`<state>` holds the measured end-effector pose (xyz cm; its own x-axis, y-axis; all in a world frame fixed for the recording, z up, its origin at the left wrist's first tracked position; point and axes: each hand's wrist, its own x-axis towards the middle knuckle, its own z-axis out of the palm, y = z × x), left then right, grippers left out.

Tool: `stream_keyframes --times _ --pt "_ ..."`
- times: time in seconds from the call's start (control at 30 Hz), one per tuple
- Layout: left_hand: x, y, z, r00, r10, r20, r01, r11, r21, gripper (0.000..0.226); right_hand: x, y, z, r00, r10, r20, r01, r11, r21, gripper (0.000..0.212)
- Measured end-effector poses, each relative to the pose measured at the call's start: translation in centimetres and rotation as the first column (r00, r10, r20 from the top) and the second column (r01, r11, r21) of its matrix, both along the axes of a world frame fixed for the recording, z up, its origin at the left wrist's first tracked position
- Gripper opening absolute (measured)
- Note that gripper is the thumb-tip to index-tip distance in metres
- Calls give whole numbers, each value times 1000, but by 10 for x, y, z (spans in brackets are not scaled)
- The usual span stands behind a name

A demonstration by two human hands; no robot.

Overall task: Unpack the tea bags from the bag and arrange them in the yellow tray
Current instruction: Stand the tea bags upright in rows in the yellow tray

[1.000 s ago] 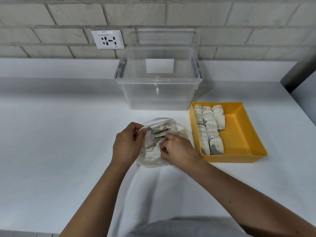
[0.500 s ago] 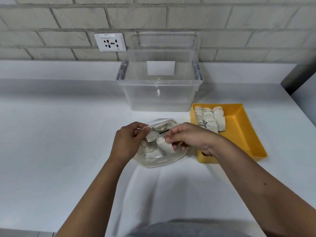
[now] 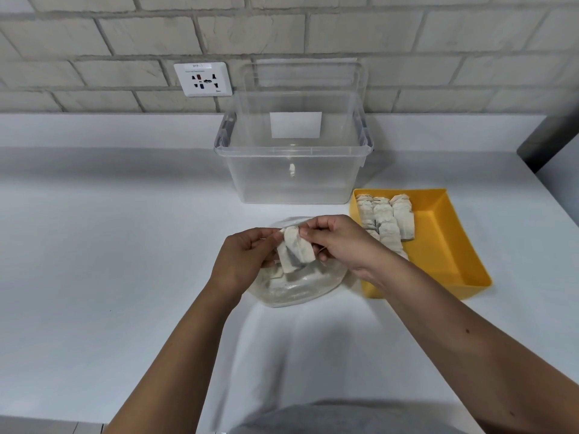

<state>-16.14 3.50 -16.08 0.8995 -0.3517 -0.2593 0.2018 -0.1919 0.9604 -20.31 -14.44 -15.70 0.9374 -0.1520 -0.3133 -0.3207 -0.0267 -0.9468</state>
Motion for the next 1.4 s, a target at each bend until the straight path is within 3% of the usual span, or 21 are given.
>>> stream_keyframes --times 0.2,0.4,0.5,0.6,0.73,0.83,0.93,1.0,1.03,1.1,1.23,1.3,1.4 --pt "-1 -5 -2 990 72 -118 -81 994 -70 15 2 5 -8 998 -56 10 56 998 -9 8" --pt "1 -6 -3 995 49 -90 -52 998 -29 14 5 11 -14 998 -64 28 65 997 -34 6" --pt "6 -4 -6 997 77 30 -80 994 79 8 6 4 -8 997 -61 52 64 997 -53 10" --pt "15 4 -11 956 57 287 -154 931 330 9 10 -11 -4 992 -72 101 95 964 -248 15" --pt "15 8 -16 942 17 336 -160 902 401 11 5 -7 -10 986 105 132 1 779 -628 10" --pt "15 7 -18 936 4 351 -158 897 412 11 4 4 -19 960 279 23 -120 485 -866 18" --pt "17 9 -18 944 12 330 -150 907 394 11 8 10 -30 938 340 -68 -150 220 -964 26" --pt "18 10 -17 953 30 301 -143 921 362 10 9 13 -34 940 337 -60 -124 172 -977 24" --pt "18 11 -16 957 37 289 -139 930 341 10 10 13 -36 944 327 -43 -106 177 -978 23" --pt "18 12 -14 959 50 278 -137 943 304 10 9 11 -36 955 293 47 -40 285 -958 20" --pt "20 12 -9 957 62 283 -131 965 229 9 -1 6 -23 960 65 273 162 664 -730 7" --pt "20 10 -4 956 63 288 -122 973 194 10 -8 5 -11 971 -59 232 182 811 -556 9" --pt "17 0 2 954 49 295 -99 983 157 10 -21 -4 4 976 -116 185 189 871 -454 11"
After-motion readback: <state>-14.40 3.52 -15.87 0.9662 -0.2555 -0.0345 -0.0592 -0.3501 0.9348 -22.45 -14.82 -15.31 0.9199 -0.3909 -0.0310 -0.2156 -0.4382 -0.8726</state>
